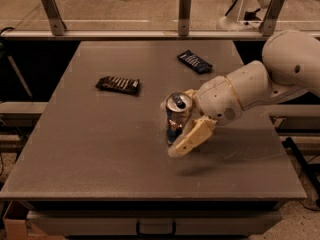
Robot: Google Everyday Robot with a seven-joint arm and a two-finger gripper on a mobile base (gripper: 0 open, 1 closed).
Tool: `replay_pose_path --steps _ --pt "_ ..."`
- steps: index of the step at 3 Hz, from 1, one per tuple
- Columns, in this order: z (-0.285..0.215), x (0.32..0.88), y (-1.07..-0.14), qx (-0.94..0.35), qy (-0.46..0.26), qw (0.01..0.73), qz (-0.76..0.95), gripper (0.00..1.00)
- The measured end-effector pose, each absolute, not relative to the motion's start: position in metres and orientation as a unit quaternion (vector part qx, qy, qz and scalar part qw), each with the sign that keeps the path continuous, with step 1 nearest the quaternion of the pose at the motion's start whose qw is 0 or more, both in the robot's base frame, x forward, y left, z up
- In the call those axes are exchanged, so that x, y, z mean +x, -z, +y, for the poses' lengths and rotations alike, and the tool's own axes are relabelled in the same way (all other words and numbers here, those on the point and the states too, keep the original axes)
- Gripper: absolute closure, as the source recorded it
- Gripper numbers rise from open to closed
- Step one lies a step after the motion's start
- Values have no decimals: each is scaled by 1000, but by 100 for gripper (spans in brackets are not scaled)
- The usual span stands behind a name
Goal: Move redbull can near rxbar chocolate
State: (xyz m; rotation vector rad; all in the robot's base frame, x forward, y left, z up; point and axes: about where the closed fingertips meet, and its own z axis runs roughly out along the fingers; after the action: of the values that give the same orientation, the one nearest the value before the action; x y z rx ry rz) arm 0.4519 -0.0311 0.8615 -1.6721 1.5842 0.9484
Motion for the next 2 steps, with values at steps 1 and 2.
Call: replay_pose_path --steps 1,2 --pt "-33 461 -873 -623 -366 345 599 46" --pt "-58 480 -902 -608 -341 386 605 70"
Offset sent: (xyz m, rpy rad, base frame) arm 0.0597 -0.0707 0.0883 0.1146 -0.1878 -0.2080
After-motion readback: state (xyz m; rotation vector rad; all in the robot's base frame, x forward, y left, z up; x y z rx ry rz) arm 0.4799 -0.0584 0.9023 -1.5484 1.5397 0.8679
